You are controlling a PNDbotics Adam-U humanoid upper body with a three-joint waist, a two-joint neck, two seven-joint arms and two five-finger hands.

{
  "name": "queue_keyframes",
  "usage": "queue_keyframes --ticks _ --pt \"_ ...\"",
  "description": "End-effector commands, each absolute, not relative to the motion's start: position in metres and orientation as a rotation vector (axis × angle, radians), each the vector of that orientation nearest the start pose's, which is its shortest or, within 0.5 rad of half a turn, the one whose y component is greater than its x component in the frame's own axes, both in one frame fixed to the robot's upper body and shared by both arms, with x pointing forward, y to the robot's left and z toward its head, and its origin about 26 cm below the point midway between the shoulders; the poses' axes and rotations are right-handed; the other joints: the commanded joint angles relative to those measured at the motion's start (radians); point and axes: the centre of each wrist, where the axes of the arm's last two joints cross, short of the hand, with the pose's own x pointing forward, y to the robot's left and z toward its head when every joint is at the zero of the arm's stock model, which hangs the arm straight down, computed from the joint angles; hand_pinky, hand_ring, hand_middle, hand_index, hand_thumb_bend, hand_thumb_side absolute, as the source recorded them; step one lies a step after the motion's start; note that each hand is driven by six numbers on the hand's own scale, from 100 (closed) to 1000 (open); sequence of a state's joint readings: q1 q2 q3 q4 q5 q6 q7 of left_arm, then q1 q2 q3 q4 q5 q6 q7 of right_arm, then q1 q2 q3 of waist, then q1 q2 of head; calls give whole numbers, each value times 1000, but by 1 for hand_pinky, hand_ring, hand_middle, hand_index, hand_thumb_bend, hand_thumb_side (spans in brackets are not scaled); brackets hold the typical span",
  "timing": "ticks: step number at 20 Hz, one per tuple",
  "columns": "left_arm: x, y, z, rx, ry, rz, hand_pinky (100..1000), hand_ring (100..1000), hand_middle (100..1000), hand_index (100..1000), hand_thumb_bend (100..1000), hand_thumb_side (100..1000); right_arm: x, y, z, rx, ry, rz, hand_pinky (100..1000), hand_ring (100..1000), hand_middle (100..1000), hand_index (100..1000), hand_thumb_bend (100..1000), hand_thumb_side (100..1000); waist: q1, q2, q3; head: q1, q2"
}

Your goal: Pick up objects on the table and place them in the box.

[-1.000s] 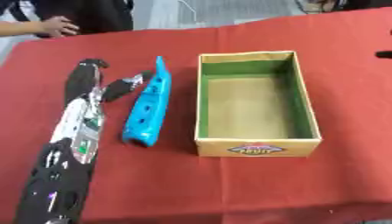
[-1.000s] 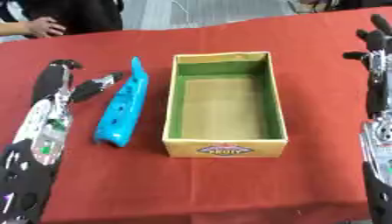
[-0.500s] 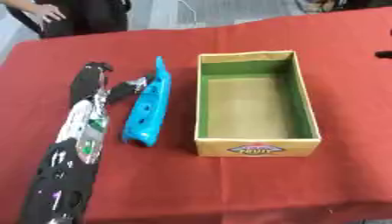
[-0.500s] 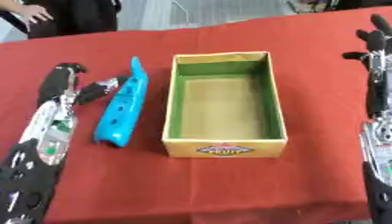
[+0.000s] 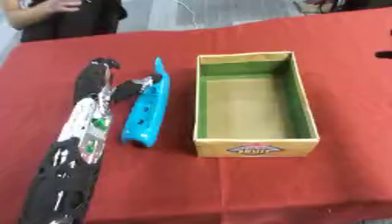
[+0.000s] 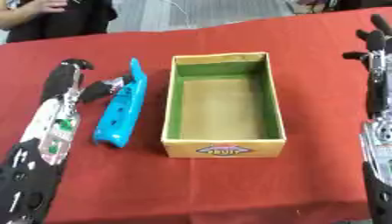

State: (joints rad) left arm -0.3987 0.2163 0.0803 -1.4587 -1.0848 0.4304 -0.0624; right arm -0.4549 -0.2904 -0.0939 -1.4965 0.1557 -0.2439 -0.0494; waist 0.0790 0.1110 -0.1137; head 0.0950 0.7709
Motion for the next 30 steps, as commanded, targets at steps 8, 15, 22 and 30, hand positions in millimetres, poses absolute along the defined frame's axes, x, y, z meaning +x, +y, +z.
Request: queue_keyframes --ticks 8,15,22,30 --pt "377 271 108 1201 -1244 -692 838 809 750 752 1000 820 380 -298 145 -392 -2205 334 669 907 1000 1000 410 1000 -1 -18 -4 -10 -1" --pt "378 268 106 1174 -1233 -747 847 810 750 742 1000 787 379 -299 144 -397 -2199 340 669 907 1000 1000 409 1000 6 -28 -3 -14 -1" --pt "383 273 72 955 -1112 -839 852 812 754 740 1000 688 375 -311 138 -436 -2159 374 670 908 1000 1000 396 1000 44 -65 20 -37 -1" --pt "389 297 20 766 -918 -886 858 816 757 736 1000 642 371 -323 128 -472 -2108 403 669 908 1000 1000 410 1000 86 -113 46 -58 -1"
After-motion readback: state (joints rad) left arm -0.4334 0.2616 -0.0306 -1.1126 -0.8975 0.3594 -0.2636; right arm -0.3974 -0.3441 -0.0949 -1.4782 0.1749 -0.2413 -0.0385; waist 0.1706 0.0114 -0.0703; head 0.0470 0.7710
